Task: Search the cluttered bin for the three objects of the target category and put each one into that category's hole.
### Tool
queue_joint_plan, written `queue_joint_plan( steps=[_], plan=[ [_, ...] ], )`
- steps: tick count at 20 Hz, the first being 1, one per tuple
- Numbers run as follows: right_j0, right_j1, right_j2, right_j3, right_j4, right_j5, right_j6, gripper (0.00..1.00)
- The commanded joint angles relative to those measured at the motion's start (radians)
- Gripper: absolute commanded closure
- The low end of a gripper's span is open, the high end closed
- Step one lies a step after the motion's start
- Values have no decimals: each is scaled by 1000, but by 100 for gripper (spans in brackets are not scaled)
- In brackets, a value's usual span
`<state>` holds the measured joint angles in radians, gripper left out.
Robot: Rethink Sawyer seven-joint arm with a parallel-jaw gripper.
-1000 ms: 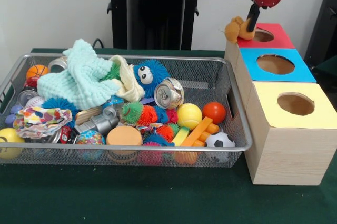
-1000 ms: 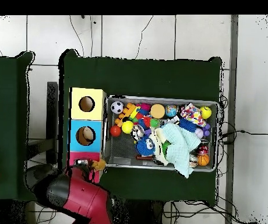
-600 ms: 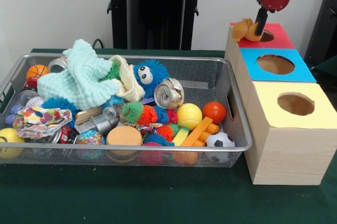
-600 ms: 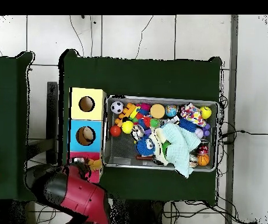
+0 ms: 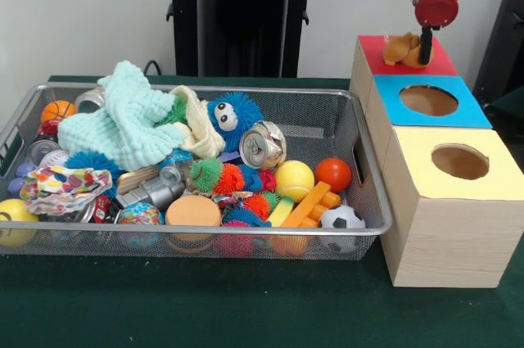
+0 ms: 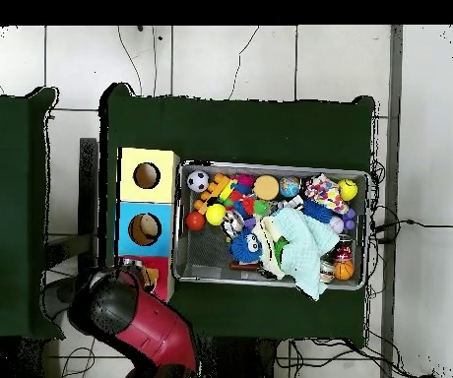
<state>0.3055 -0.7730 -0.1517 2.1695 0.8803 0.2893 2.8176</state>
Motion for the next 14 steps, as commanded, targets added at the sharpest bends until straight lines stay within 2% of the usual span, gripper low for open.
queue_joint_plan(
  steps=[1,6,10,14],
  plan=[
    [-34,-17,180,62,14,-76,78,100],
    [-24,0,133,43,-37,-57,82,100],
    [34,27,17,-15,-108,35,101,100],
    [126,80,-127,-107,-211,165,143,100]
  ],
)
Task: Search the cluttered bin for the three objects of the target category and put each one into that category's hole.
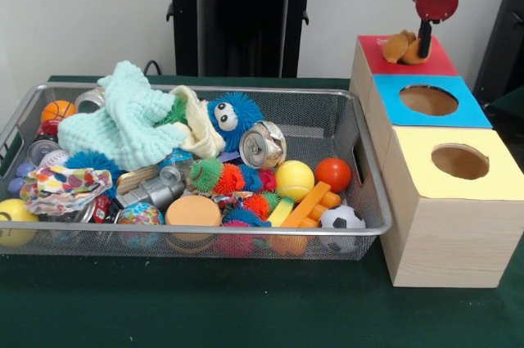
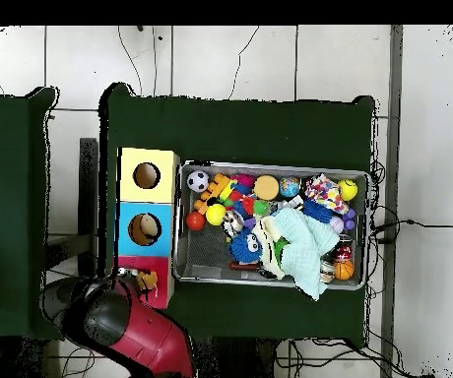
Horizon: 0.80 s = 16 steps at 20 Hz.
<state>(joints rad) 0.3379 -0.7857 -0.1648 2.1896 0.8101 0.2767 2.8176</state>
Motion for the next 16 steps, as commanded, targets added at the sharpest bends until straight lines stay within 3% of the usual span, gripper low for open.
queue_joint_plan(
  steps=[1,5,9,16],
  plan=[
    [122,114,-157,-160,-176,215,157,0],
    [178,163,-226,-234,-232,303,184,0],
    [188,174,-239,-252,-250,304,185,0],
    [167,174,-224,-243,-190,233,205,0]
  ],
)
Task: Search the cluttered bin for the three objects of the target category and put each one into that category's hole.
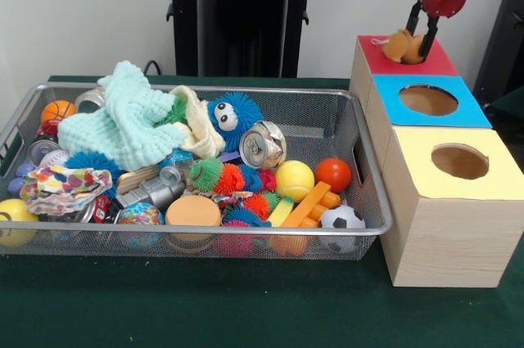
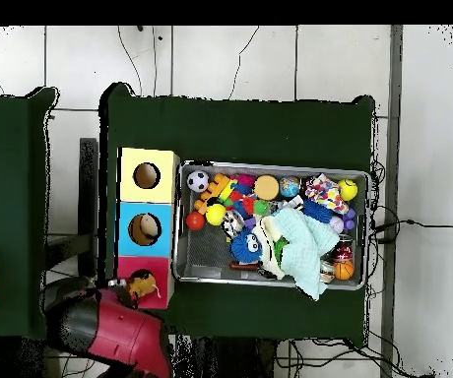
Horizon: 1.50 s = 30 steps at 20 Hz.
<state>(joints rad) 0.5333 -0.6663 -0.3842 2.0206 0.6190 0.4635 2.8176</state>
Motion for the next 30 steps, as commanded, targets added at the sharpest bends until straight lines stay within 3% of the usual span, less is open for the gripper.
queue_joint_plan(
  steps=[1,5,8,16,30],
  plan=[
    [-32,50,-2,-67,5,36,201,0],
    [-41,27,5,-28,22,-21,191,0],
    [-49,6,29,27,44,-124,190,0],
    [-3,-74,-92,-26,-27,90,199,0],
    [-41,-109,-76,-8,-10,83,152,0]
  ],
)
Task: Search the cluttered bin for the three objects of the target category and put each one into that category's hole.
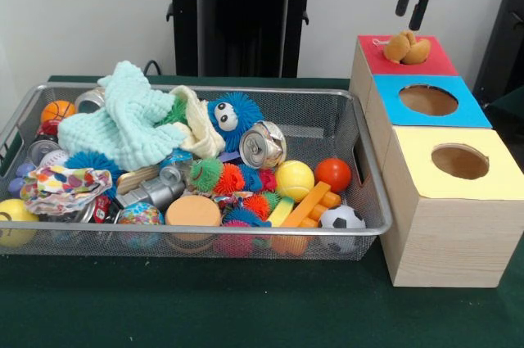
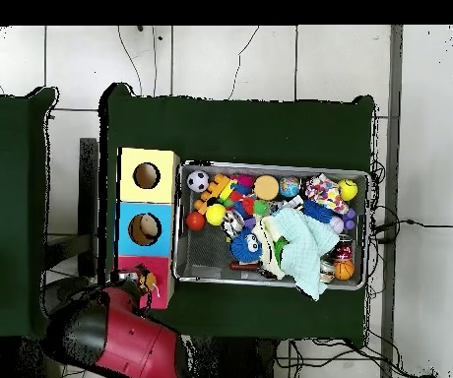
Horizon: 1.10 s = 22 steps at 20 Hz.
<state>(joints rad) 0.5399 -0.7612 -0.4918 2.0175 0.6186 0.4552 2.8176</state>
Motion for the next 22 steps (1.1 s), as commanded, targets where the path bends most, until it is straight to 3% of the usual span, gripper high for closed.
queue_joint_plan(
  steps=[1,5,6,12,22],
  plan=[
    [-66,-20,55,13,-1,70,131,0],
    [-89,-40,103,52,1,43,87,0],
    [-92,-43,110,56,-1,37,81,100],
    [-91,-26,128,57,14,35,131,100],
    [-120,-33,199,109,58,-22,130,100]
  ],
)
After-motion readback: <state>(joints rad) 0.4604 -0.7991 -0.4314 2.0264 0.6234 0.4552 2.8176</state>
